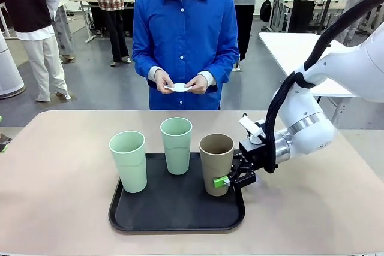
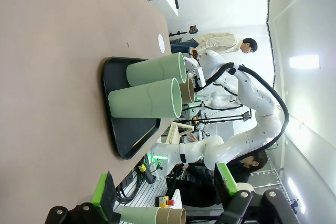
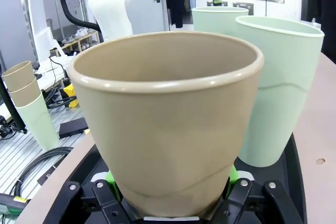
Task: Place coasters on the table and set cups on them.
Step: Pick up one Reusable plastic cup and place it on a coaster set by the human.
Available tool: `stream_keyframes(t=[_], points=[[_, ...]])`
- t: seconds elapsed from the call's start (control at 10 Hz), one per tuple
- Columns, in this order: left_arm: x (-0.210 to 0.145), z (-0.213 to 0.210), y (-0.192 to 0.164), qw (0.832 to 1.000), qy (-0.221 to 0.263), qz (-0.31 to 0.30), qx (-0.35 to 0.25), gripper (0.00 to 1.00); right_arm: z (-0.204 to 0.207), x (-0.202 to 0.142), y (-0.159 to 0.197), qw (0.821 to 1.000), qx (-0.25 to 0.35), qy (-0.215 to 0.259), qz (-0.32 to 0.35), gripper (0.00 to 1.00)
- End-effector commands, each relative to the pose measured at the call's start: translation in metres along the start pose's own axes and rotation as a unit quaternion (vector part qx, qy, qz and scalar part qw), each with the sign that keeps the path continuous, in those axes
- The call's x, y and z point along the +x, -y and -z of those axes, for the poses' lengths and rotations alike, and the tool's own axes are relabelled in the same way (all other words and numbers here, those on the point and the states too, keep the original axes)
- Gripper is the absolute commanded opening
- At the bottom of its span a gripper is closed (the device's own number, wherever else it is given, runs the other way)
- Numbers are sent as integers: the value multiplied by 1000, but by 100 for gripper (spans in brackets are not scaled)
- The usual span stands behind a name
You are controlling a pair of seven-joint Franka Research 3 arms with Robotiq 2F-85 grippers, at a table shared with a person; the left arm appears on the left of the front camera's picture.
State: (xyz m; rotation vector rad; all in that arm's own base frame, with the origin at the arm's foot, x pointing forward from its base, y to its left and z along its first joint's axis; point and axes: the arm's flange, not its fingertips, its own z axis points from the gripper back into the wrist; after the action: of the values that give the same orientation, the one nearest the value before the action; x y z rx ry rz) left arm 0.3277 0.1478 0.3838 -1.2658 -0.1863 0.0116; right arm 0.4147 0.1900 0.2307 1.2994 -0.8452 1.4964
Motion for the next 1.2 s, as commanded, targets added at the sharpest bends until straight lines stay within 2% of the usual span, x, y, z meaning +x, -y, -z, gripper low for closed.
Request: stream_keyframes(t=[0.0, 0.1, 0.2, 0.4, 0.6, 0.8, 1.0, 1.1], points=[[-1, -1, 1, 1000, 4, 3, -5, 100, -6, 21, -8, 997, -51, -27, 56, 0], [-1, -1, 1, 1000, 4, 3, -5, 100, -16, 46, -15, 994, -70, -30, 77, 0], [-1, -1, 1, 1000, 4, 3, -5, 100, -30, 76, -22, 993, -95, -31, 70, 0], [-1, -1, 1, 1000, 4, 3, -5, 100, -61, 141, -41, 990, -133, -23, 37, 0], [-1, -1, 1, 1000, 4, 3, -5, 100, -77, 185, -52, 988, -152, -8, 5, 0], [-1, -1, 1, 1000, 4, 3, -5, 100, -86, 218, -57, 985, -169, 3, -20, 0], [-1, -1, 1, 1000, 4, 3, -5, 100, -93, 225, -51, 981, -193, -1, -7, 0], [-1, -1, 1, 1000, 4, 3, -5, 100, -93, 229, -59, 985, -169, -9, -30, 0]])
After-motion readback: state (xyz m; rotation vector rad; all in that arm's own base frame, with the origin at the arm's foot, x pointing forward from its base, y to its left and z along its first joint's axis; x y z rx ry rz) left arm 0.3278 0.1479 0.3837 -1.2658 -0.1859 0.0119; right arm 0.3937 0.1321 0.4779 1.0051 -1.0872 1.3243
